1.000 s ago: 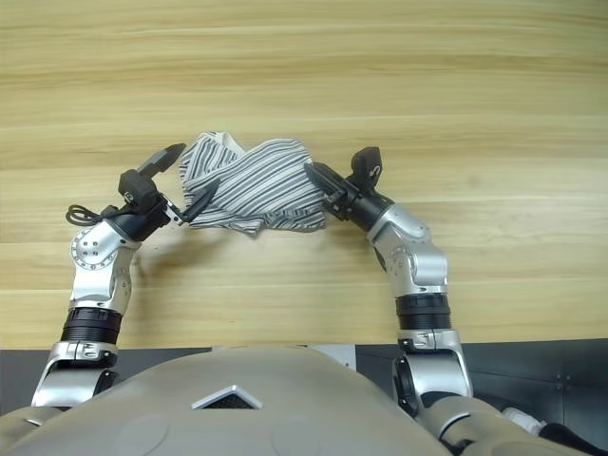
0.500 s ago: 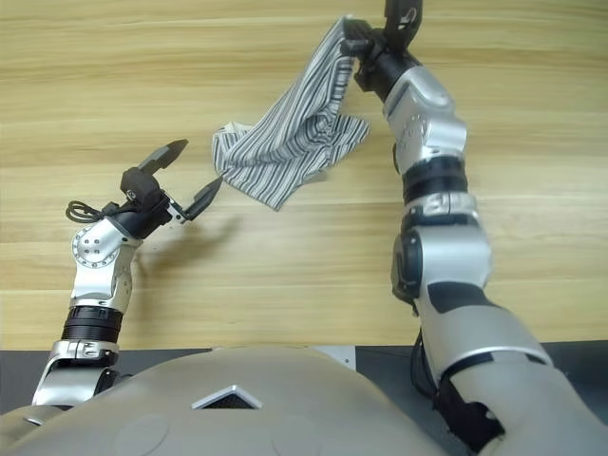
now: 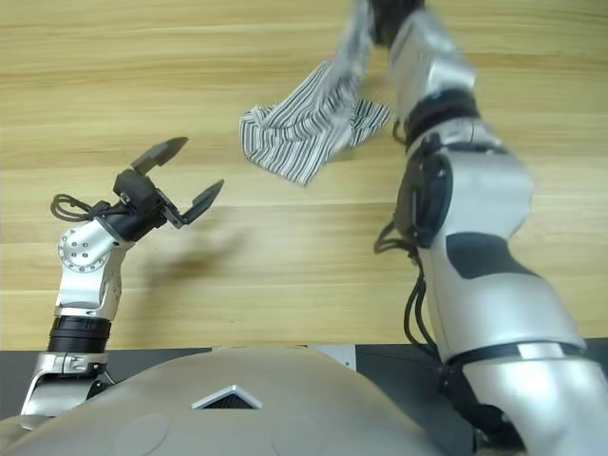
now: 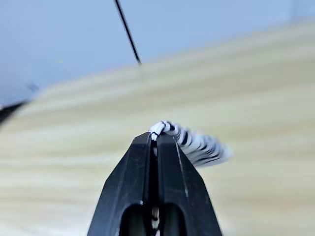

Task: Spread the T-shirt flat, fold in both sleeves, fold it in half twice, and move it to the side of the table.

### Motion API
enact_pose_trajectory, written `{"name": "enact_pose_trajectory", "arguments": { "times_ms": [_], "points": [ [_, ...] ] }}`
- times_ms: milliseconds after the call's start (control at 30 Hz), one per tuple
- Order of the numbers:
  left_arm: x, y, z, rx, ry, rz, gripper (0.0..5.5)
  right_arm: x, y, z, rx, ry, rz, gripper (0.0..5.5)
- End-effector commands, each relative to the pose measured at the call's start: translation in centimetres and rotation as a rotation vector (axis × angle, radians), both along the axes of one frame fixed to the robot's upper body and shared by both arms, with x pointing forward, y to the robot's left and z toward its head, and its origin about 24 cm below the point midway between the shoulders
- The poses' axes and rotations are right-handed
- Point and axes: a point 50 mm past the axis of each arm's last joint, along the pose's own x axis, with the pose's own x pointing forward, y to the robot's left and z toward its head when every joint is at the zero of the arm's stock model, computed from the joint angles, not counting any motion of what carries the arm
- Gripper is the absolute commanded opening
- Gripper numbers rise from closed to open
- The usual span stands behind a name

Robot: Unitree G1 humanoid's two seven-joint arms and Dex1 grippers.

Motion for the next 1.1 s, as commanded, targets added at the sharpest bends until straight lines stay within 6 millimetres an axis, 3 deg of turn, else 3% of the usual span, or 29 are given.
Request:
{"name": "enact_pose_trajectory", "arguments": {
  "times_ms": [33, 133, 267, 333, 400, 500, 633, 700, 767, 867, 967, 1100],
  "points": [
    [2.4, -2.4, 0.6, -0.064, -0.080, 0.007, 4.08, -0.1, 0.0, 13.5, 0.078, -0.424, 0.115, 0.14],
    [3.3, -2.4, 0.2, -0.075, -0.092, 0.037, 4.08, -1.0, -1.4, 16.8, 0.115, -0.562, 0.146, 0.14],
    [4.2, -2.3, 0.2, -0.104, -0.118, 0.068, 4.08, -3.6, -5.7, 22.7, 0.208, -0.803, 0.075, 0.14],
    [4.3, -2.5, 0.1, -0.114, -0.125, 0.071, 4.08, -4.2, -7.2, 23.6, 0.216, -0.842, 0.029, 0.14],
    [4.2, -2.6, -0.2, -0.120, -0.125, 0.074, 4.08, -3.8, -7.3, 22.6, 0.170, -0.800, 0.018, 0.14],
    [3.9, -2.3, -0.4, -0.125, -0.124, 0.086, 4.08, -2.6, -6.1, 19.1, 0.080, -0.704, 0.111, 0.14],
    [3.6, -1.6, -0.5, -0.122, -0.118, 0.101, 4.08, -1.7, -2.5, 9.6, -0.018, -0.468, 0.504, 0.14],
    [3.6, -1.3, -0.2, -0.120, -0.121, 0.104, 4.08, -2.5, -1.6, 6.6, -0.021, -0.428, 0.650, 0.14],
    [3.6, -1.0, 0.0, -0.122, -0.124, 0.106, 4.08, -3.1, -2.0, 7.2, 0.064, -0.465, 0.662, 0.14],
    [3.7, -0.5, 0.2, -0.117, -0.126, 0.113, 4.08, -4.0, -3.1, 11.2, 0.184, -0.565, 0.630, 0.14],
    [4.2, -0.9, 0.4, -0.126, -0.128, 0.098, 4.08, -5.6, -4.0, 13.7, 0.209, -0.641, 0.632, 0.14],
    [5.0, -0.7, 0.4, -0.132, -0.126, 0.098, 4.08, -8.2, -4.9, 15.5, 0.190, -0.710, 0.627, 0.14]
  ]
}}
